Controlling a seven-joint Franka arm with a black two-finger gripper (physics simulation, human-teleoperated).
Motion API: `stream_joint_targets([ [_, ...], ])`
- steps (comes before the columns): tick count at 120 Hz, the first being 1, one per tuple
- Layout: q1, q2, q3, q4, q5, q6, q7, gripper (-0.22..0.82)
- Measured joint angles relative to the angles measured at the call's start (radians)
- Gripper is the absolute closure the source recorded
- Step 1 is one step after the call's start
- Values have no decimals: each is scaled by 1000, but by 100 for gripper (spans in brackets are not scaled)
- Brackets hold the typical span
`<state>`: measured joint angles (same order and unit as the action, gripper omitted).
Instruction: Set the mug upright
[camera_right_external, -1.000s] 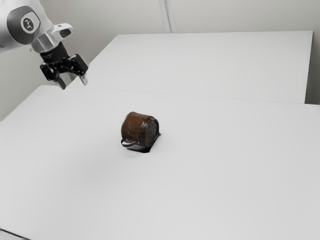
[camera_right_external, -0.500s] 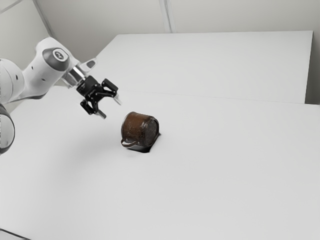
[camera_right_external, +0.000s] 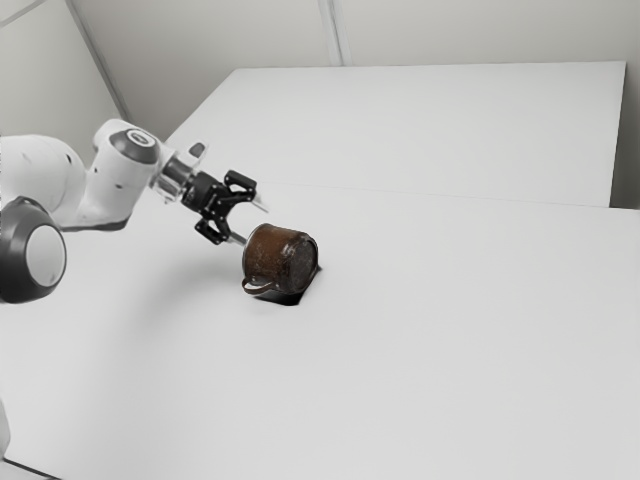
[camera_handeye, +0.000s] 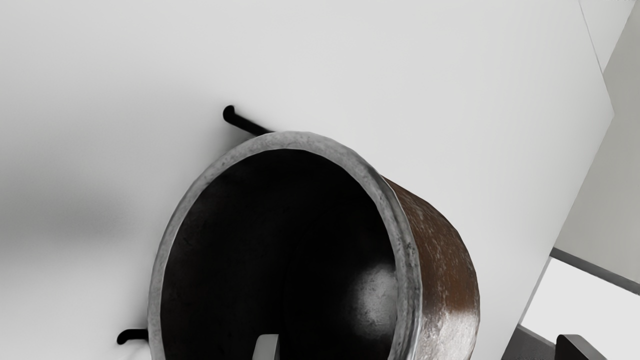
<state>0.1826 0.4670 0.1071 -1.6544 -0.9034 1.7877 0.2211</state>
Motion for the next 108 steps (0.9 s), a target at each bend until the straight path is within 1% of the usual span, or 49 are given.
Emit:
stream_joint_targets([
  [22,-4,28,-33,-12,-82,8,30,0],
  [39,-8,36,-39,-26,-142,10,48,1],
  [44,-9,36,-39,-27,-146,11,52,8],
  [58,-9,36,-38,-25,-136,11,62,40],
  [67,-9,35,-38,-22,-130,11,67,53],
  [100,-17,27,-41,-4,-119,15,76,72],
  [108,-23,20,-41,1,-106,16,74,74],
])
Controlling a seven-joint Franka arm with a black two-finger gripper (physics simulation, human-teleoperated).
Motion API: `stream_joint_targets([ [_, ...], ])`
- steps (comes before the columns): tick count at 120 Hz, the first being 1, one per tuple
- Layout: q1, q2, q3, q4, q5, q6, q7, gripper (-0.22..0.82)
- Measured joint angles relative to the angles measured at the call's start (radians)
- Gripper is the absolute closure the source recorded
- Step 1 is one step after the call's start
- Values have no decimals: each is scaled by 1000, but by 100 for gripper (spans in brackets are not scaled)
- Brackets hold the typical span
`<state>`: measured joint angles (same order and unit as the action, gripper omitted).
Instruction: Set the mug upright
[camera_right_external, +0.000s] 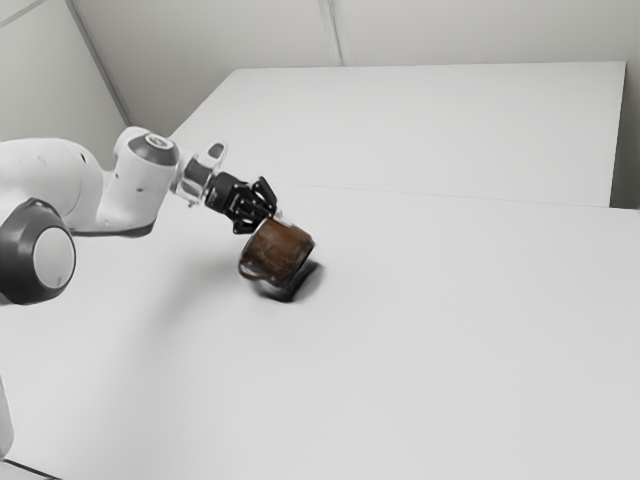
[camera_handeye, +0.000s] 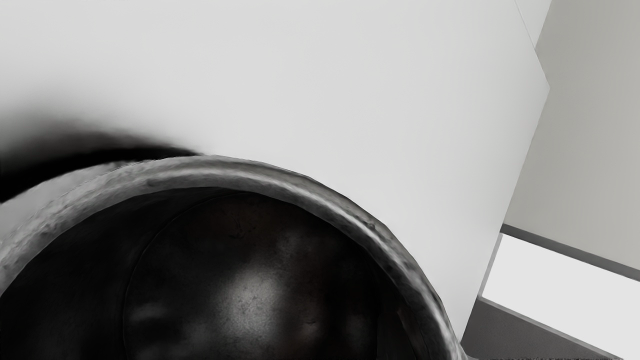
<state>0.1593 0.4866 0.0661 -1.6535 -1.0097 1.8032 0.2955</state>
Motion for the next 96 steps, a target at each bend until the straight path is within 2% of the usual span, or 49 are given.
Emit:
stream_joint_targets([
  [12,-27,-46,1,6,86,2,-7,75],
  [32,-129,-193,0,-45,478,48,-40,77],
  [52,-202,-320,-16,-186,781,119,-94,77],
  [71,-222,-433,-51,-366,931,225,-161,78],
  [96,-247,-492,-73,-483,1062,355,-250,78],
])
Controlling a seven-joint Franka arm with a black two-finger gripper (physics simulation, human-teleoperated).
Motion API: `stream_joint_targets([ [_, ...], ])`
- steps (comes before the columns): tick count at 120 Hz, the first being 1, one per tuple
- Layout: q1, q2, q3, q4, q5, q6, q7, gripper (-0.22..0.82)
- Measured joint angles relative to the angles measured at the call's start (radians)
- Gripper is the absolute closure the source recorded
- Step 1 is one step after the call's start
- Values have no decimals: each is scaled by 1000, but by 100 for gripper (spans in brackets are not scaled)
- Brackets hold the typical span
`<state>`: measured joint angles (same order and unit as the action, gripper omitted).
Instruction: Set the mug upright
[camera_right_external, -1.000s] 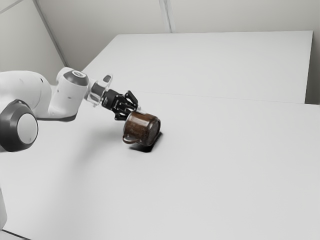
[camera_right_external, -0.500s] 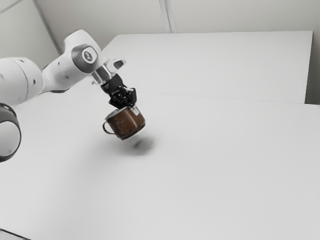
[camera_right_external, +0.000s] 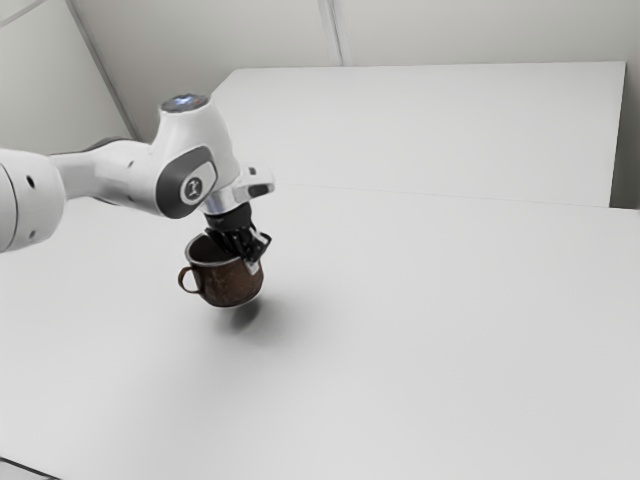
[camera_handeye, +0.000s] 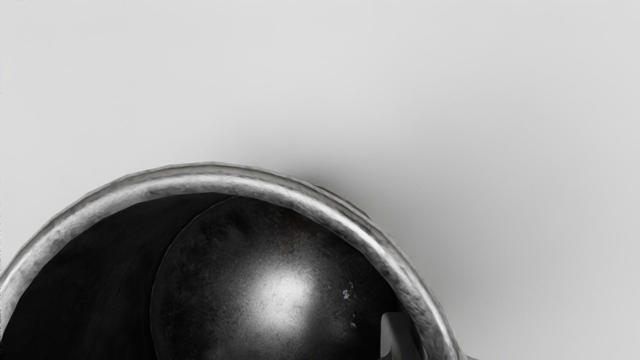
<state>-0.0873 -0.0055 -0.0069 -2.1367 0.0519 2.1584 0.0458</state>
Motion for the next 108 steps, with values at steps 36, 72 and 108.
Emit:
stream_joint_targets([
  [36,-3,3,-58,-75,33,130,-134,78],
  [72,-23,46,-90,-96,21,187,-248,74],
  [108,6,38,-107,-92,9,199,-297,20],
])
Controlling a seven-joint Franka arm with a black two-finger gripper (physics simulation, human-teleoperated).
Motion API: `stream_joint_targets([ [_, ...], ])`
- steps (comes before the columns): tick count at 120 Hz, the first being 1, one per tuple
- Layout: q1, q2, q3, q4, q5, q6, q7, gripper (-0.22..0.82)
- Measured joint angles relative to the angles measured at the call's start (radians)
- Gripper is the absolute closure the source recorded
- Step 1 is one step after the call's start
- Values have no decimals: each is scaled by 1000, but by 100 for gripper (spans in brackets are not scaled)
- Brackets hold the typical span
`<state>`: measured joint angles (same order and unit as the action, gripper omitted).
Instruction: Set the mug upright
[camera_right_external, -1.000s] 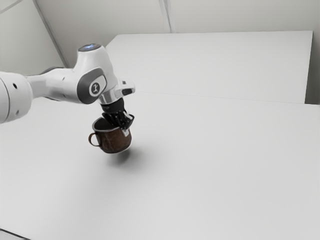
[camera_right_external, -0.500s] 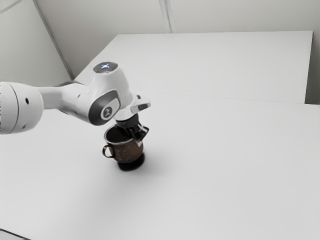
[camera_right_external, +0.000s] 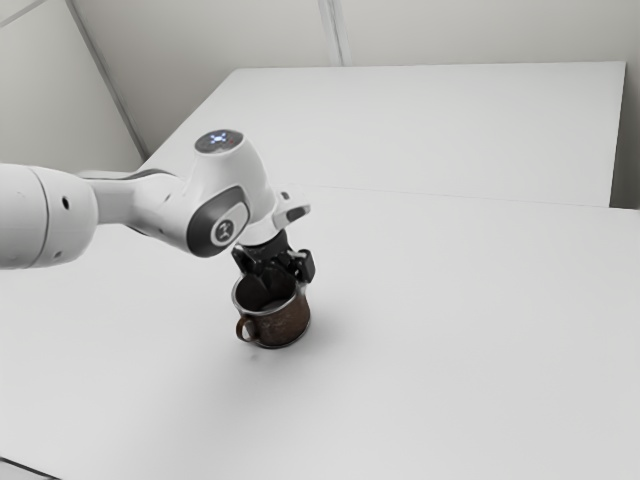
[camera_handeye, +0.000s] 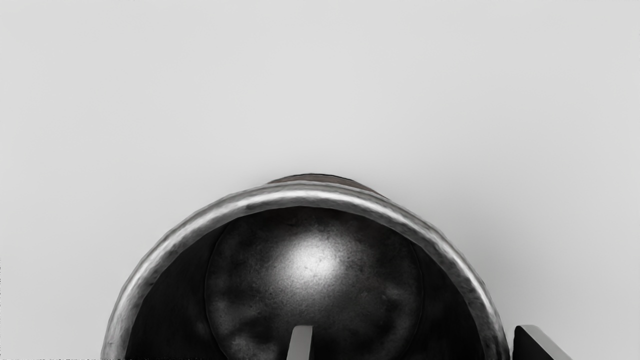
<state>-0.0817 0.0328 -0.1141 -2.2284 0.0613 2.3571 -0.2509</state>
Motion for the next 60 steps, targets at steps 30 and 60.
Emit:
stream_joint_targets([
  [30,0,-80,-5,36,12,-19,-16,6],
  [60,-10,-83,0,311,73,-260,-1,2],
])
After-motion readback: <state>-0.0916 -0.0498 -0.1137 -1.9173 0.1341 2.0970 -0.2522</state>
